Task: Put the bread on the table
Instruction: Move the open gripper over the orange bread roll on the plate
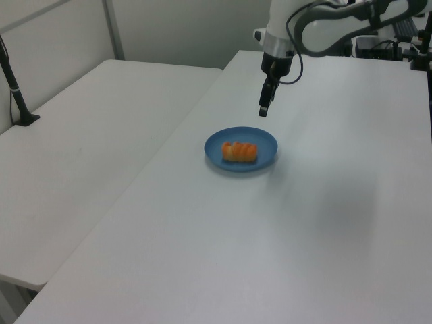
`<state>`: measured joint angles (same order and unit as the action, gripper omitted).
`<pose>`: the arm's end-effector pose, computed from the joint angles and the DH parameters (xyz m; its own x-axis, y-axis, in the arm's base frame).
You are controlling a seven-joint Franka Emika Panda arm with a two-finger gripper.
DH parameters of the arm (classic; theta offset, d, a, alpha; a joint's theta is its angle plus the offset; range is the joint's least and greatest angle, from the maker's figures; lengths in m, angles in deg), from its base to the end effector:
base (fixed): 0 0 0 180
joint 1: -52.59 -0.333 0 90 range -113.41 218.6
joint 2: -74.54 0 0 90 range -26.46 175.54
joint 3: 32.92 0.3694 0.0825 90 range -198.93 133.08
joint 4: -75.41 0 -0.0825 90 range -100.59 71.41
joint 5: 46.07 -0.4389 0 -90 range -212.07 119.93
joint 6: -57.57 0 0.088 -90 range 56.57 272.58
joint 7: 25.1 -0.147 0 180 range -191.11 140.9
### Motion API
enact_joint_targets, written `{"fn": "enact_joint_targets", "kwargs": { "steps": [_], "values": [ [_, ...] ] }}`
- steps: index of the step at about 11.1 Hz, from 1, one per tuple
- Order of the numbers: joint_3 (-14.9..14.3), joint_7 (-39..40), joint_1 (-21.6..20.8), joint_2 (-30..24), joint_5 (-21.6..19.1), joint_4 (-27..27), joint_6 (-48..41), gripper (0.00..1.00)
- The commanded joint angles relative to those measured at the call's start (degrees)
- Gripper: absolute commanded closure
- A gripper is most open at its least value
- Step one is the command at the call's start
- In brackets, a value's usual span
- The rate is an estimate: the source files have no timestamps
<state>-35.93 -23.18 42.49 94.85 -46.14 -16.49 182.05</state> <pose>0.7539 0.0983 0.4367 0.9640 0.1601 0.2122 0.1586 -0.9870 0.0242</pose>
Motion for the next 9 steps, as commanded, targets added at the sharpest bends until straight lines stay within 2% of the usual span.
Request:
{"fn": "enact_joint_targets", "kwargs": {
  "steps": [1,9],
  "values": [
    [-0.16,-1.13,-1.23,3.76,-0.11,0.49,6.28,0.0],
    [-0.16,-1.57,-2.55,11.85,0.07,0.49,17.8,0.0]
  ]
}}
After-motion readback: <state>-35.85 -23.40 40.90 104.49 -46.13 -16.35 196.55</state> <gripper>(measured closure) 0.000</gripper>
